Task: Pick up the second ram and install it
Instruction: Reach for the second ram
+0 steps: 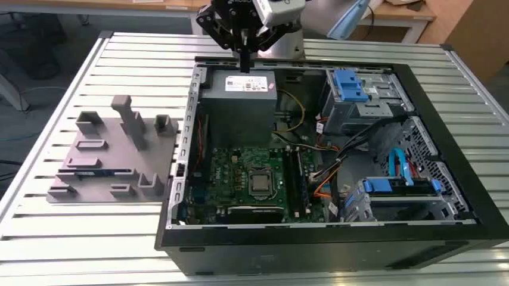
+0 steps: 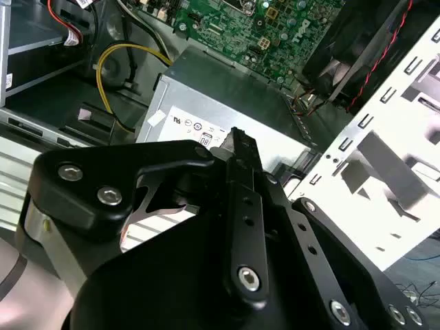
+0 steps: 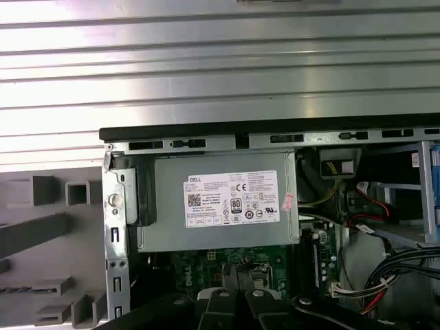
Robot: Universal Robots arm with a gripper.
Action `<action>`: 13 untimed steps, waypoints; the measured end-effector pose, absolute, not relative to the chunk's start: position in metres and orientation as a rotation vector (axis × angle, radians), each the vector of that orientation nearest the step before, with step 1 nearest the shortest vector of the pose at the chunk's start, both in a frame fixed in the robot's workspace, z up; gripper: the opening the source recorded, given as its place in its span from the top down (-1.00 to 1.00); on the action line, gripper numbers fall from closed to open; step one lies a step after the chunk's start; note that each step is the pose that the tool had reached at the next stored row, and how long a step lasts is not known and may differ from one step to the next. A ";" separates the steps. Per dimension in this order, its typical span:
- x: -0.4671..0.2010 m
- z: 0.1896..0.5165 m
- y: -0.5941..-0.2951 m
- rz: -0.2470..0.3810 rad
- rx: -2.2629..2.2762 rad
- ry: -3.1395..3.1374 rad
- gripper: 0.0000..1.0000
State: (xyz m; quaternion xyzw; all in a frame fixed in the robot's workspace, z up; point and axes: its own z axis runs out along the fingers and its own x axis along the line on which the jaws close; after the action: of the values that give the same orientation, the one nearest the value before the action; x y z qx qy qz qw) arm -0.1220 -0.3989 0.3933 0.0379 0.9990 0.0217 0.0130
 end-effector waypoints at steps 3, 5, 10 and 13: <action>-0.122 0.393 -0.399 0.068 0.118 3.112 0.79; -0.122 0.393 -0.399 0.068 0.118 3.113 0.79; -0.128 0.393 -0.399 0.068 0.118 3.112 0.79; -0.138 0.393 -0.399 0.068 0.118 3.111 0.79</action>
State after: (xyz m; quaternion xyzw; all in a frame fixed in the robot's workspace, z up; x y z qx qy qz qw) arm -0.1382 -0.3990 0.3933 0.0379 0.9990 0.0217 0.0137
